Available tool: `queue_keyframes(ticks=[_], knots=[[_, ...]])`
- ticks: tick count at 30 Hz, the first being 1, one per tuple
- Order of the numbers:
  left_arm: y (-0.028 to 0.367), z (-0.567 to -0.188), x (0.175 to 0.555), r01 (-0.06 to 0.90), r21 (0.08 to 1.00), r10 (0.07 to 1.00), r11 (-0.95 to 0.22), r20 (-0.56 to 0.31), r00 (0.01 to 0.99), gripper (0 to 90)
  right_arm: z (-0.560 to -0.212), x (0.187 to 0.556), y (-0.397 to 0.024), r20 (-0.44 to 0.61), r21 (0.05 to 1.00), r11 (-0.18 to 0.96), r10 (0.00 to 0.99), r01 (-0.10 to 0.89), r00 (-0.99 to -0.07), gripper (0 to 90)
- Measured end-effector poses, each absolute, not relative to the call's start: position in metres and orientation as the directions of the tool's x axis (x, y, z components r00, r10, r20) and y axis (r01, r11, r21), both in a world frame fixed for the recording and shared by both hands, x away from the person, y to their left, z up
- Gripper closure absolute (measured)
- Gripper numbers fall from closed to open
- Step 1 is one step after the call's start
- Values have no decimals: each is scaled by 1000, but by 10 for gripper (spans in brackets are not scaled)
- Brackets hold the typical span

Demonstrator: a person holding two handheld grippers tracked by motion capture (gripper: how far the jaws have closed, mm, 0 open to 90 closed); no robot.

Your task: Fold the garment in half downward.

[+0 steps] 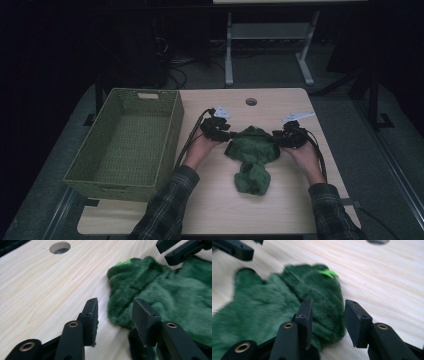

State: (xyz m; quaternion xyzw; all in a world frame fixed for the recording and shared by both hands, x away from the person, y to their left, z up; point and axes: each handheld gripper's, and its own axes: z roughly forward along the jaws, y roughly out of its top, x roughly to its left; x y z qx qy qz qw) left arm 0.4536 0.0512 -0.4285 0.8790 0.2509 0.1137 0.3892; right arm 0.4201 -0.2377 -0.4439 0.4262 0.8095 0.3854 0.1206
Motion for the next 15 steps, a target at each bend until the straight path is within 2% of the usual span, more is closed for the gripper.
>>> queue_keyframes(ticks=[5,11,14,15], knots=[[39,-443,467,369,706,512,-604,-11,859,508,-459,429,-238,133,716,344,787,607,-602,587],[30,-455,471,354,693,483,-628,-9,876,503,-467,434,-239,134,708,338,797,620,-588,601],[27,-459,473,365,693,490,-622,-20,872,523,-470,436,-238,129,715,338,797,612,-590,630],[27,-460,473,367,690,489,-624,-21,872,552,-470,436,-238,136,715,331,798,616,-587,665]])
